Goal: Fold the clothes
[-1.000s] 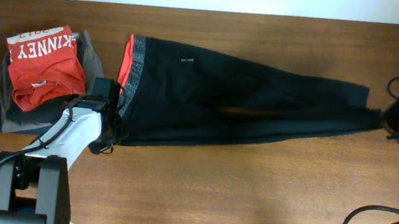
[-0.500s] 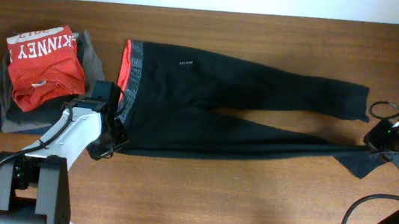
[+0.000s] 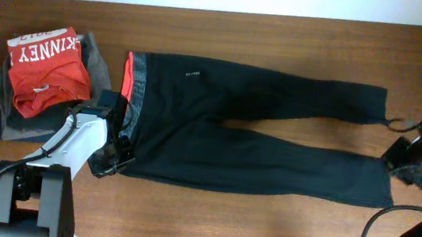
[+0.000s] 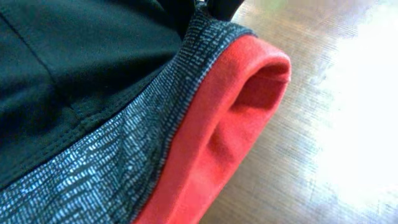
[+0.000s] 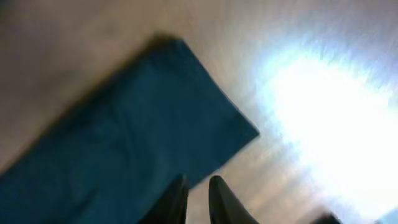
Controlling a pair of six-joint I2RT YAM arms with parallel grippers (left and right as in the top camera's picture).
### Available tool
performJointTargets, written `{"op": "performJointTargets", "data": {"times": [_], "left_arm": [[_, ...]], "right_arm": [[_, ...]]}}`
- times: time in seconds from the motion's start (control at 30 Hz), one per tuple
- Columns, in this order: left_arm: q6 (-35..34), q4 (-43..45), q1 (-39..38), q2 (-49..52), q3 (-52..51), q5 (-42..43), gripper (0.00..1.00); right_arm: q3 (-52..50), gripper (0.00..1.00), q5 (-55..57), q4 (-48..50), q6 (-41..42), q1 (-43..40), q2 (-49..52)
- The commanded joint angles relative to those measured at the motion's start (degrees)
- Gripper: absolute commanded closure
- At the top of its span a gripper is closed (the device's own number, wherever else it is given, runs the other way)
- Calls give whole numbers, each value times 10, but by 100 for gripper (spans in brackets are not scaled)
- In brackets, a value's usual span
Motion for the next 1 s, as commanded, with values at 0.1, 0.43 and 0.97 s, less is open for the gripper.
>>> {"op": "performJointTargets", "data": {"times": [0.1, 0.43, 0.97], "left_arm": [[39, -50, 2, -12, -4, -7, 97], [71, -43, 2, -26, 43, 12, 63], [70, -3, 2, -47, 72, 12, 34]], "right_arm": [[-52, 83, 12, -3, 25, -4, 0], [-45, 68, -155, 81, -32, -3, 0], [-45, 49, -175, 363, -40, -3, 50]]}}
